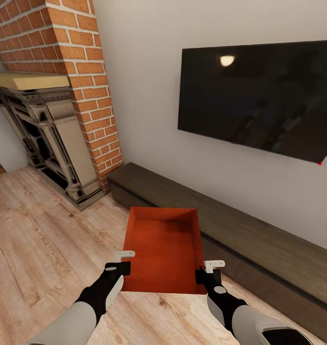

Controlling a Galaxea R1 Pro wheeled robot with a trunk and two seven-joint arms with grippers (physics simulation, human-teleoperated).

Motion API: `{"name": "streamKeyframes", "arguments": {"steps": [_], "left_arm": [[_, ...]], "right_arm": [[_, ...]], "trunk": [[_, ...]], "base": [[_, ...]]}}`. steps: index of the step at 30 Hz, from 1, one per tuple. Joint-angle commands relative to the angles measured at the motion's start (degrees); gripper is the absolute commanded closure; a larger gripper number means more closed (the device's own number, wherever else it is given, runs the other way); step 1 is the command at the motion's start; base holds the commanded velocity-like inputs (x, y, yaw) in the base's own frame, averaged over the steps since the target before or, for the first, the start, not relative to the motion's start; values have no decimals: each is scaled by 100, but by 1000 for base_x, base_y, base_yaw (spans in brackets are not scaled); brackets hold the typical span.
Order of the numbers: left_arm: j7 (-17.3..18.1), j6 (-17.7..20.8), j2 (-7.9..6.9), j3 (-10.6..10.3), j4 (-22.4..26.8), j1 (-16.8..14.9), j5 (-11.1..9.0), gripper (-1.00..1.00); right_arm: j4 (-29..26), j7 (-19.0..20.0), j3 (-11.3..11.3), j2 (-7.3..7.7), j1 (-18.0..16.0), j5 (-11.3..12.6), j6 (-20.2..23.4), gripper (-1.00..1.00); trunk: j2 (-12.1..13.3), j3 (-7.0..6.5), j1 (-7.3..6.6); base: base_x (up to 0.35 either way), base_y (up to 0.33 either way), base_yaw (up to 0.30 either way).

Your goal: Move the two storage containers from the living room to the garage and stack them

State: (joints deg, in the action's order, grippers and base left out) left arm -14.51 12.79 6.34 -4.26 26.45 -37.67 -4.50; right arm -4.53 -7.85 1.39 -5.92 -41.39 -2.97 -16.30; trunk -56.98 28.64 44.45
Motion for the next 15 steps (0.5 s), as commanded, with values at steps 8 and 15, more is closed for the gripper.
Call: {"name": "streamKeyframes", "arguments": {"steps": [8, 15], "left_arm": [[-70, -281, 17, 31, 88, -4, 37, 100], [-64, -286, 17, 37, 29, -4, 22, 100]], "right_arm": [[22, -24, -112, -32, -1, 16, -13, 100], [25, -31, -112, -32, -1, 24, -13, 100]], "trunk": [[-4, 6, 0], [-4, 6, 0]], "base": [[0, 0, 0], [0, 0, 0]]}}
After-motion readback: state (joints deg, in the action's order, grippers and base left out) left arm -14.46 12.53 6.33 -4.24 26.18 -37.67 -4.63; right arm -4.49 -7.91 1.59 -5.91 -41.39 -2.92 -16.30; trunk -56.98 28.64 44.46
